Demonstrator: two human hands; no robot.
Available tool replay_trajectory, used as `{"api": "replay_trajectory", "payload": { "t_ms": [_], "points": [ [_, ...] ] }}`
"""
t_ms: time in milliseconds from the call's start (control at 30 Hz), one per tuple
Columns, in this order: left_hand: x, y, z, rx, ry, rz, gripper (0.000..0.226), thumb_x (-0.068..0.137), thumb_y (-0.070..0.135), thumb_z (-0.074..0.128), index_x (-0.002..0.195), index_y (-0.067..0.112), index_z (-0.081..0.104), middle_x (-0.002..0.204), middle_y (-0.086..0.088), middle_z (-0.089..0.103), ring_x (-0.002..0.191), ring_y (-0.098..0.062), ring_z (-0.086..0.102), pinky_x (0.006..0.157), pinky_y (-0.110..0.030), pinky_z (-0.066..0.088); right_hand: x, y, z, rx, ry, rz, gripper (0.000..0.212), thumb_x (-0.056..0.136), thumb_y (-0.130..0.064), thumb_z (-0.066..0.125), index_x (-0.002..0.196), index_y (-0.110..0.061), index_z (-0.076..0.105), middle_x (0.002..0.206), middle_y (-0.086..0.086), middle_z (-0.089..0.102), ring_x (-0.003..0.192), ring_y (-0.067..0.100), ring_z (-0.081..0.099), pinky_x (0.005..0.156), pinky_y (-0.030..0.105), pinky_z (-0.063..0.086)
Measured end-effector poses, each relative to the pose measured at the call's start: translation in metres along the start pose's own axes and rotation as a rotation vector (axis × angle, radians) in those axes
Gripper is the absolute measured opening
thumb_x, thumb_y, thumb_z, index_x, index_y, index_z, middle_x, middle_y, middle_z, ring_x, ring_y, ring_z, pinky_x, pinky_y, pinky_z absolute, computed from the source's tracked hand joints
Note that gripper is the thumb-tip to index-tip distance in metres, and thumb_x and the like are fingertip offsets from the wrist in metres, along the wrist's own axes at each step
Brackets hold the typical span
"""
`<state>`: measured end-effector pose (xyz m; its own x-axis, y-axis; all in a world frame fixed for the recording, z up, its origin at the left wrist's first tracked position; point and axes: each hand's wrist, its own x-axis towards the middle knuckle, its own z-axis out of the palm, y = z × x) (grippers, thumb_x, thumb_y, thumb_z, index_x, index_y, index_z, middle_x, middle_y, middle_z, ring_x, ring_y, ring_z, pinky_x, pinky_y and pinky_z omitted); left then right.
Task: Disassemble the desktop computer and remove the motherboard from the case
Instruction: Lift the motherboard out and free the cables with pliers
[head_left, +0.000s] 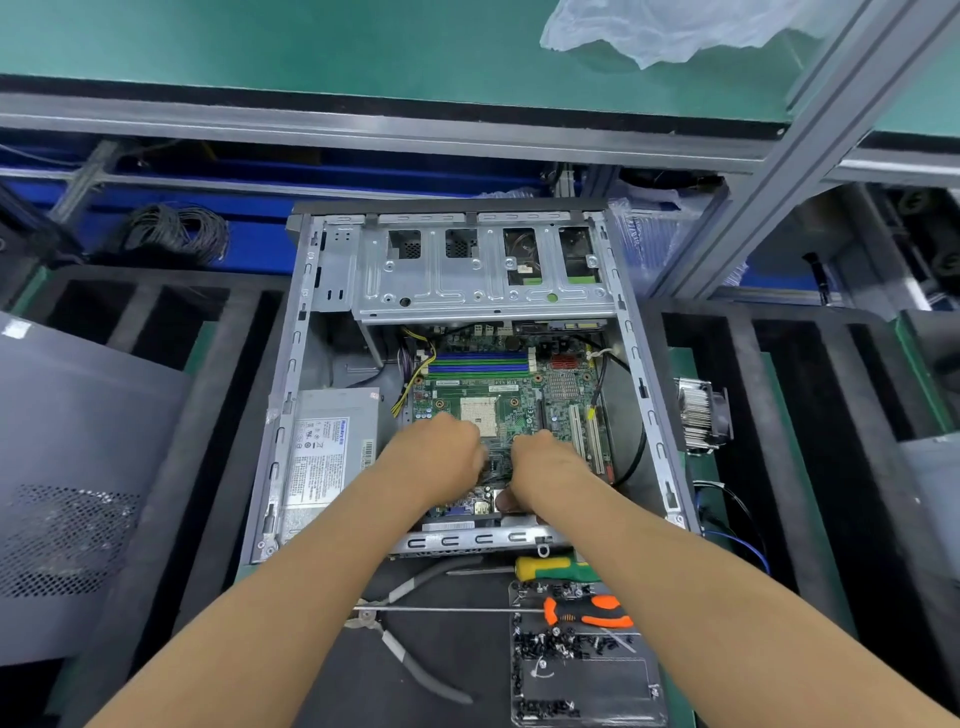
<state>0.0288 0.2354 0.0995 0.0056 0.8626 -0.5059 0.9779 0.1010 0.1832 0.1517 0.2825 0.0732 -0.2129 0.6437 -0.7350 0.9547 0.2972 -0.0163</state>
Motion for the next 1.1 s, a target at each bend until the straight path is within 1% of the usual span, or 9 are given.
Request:
{"api": "replay_trajectory", "payload": {
  "t_ms": [100,167,267,400,500,600,800,900,1100],
  "points": [
    [-0.004,-0.005,-0.006,-0.106,0.002,0.006,0.019,0.102,0.019,0.043,0.109,0.013,0.059,0.105,-0.011,0.064,0.093,-0.029,0.061,0.081,-0.041,0.053,0.000,0.000,-0.001,0.017,-0.016,0.012,0.053,0.085,-0.031,0.075,0.126,-0.007,0.053,0.127,0.011,0.051,0.110,0.030,0.058,0.080,0.038,0.051],
    [-0.009,-0.007,-0.010,-0.084,0.041,0.048,0.016,0.099,0.010,0.047,0.108,0.017,0.059,0.105,-0.007,0.063,0.094,-0.026,0.060,0.079,-0.038,0.051,0.001,0.000,-0.002,0.030,-0.039,0.018,0.063,0.080,-0.040,0.078,0.127,-0.007,0.052,0.128,0.010,0.049,0.112,0.031,0.058,0.086,0.040,0.054],
    [-0.019,-0.005,-0.020,0.074,0.096,0.093,0.024,0.088,-0.004,0.049,0.089,0.020,0.050,0.092,-0.002,0.055,0.086,-0.024,0.056,0.072,-0.035,0.042,0.002,0.000,-0.004,0.047,-0.065,0.027,0.068,0.077,-0.043,0.080,0.128,-0.007,0.052,0.129,0.010,0.048,0.114,0.032,0.057,0.090,0.042,0.054],
    [-0.026,-0.016,-0.035,0.074,0.025,0.131,0.036,0.087,-0.005,0.045,0.068,0.025,0.038,0.069,0.006,0.046,0.064,-0.010,0.035,0.089,-0.037,0.039,0.002,0.001,-0.002,0.059,-0.054,0.029,0.068,0.076,-0.045,0.080,0.126,-0.007,0.053,0.126,0.009,0.050,0.112,0.032,0.058,0.088,0.043,0.054],
    [-0.030,-0.021,-0.034,0.083,-0.030,0.133,0.032,0.094,0.001,0.046,0.084,0.029,0.057,0.084,0.007,0.061,0.078,-0.012,0.045,0.098,-0.038,0.035,0.002,0.004,-0.002,0.074,-0.048,0.027,0.069,0.076,-0.045,0.080,0.126,-0.007,0.053,0.127,0.010,0.050,0.110,0.032,0.059,0.088,0.042,0.054],
    [-0.032,-0.015,-0.028,0.157,-0.005,0.117,0.035,0.090,-0.001,0.048,0.105,0.028,0.060,0.108,0.002,0.065,0.089,-0.020,0.048,0.087,-0.031,0.036,0.001,0.005,-0.003,0.084,-0.044,0.027,0.073,0.075,-0.046,0.081,0.129,-0.009,0.051,0.131,0.010,0.048,0.111,0.032,0.058,0.087,0.041,0.053],
    [-0.017,-0.005,-0.019,0.046,-0.125,0.091,0.039,0.086,-0.006,0.049,0.107,0.020,0.070,0.112,-0.002,0.066,0.097,-0.021,0.062,0.080,-0.032,0.051,-0.002,0.007,-0.003,0.075,-0.036,0.023,0.077,0.073,-0.051,0.080,0.131,-0.010,0.050,0.132,0.010,0.048,0.113,0.031,0.057,0.090,0.041,0.052],
    [-0.012,0.000,-0.019,-0.057,-0.189,0.089,0.043,0.086,-0.010,0.044,0.107,0.016,0.071,0.111,-0.003,0.067,0.095,-0.018,0.062,0.074,-0.026,0.045,-0.003,0.008,-0.005,0.058,-0.046,0.018,0.081,0.073,-0.055,0.079,0.132,-0.008,0.049,0.134,0.011,0.047,0.114,0.031,0.057,0.089,0.040,0.052],
    [-0.005,0.001,-0.012,-0.119,-0.195,0.024,0.031,0.091,-0.005,0.044,0.104,0.011,0.067,0.109,-0.008,0.065,0.097,-0.024,0.062,0.085,-0.035,0.052,-0.009,0.014,-0.015,0.031,0.051,-0.024,0.069,0.074,-0.041,0.083,0.125,-0.008,0.050,0.119,0.009,0.058,0.107,0.029,0.061,0.074,0.037,0.049]
  ]
}}
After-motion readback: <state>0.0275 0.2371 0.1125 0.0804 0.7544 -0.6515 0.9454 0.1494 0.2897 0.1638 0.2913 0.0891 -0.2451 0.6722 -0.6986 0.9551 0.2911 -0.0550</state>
